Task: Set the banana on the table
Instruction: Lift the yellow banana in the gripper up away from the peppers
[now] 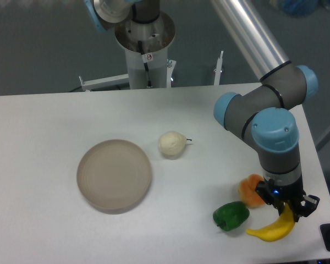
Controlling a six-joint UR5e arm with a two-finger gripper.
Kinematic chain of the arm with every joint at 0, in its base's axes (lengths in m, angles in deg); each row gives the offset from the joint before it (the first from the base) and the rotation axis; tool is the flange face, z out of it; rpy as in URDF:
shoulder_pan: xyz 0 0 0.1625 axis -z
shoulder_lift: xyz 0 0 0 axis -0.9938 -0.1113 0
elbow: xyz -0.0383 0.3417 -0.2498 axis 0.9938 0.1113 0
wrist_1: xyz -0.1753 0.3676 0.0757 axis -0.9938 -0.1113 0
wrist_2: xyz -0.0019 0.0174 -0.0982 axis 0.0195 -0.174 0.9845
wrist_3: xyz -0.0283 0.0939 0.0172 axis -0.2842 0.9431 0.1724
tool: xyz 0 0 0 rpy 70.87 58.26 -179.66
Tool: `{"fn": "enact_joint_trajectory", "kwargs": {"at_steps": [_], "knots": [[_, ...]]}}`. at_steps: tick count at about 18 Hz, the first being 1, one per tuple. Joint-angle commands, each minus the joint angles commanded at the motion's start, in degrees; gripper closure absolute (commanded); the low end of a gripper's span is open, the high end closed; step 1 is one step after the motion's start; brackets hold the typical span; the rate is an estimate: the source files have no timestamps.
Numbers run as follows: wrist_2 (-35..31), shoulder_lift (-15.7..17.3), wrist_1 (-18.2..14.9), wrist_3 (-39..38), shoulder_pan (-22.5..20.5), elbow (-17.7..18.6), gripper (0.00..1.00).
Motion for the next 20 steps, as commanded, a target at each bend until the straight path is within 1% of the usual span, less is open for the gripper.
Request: {"fn": "enact_joint_trajectory", "kwargs": {"at_steps": [4,7,9,11,12,14,16,17,19,20], "knots": [[0.0,0.5,-0.1,-0.2,0.1,0.9,0.72],[0.2,2.1,-0.1,0.0,0.1,2.8,0.72],[0.3,4.0,0.1,0.1,-0.2,5.5,0.72],[0.4,7.1,0.2,0.3,-1.4,9.6,0.73],[0.4,8.0,0.2,1.2,-1.7,10.8,0.73],[0.4,10.2,0.1,3.9,-2.8,13.7,0.73],[0.6,12.2,0.2,7.2,-4.6,17.4,0.73],[1.1,13.6,0.2,9.6,-5.5,19.6,0.73],[4.7,17.8,0.4,17.5,-9.7,25.6,0.73],[6.5,18.5,0.4,19.8,-11.6,27.8,0.73]]}}
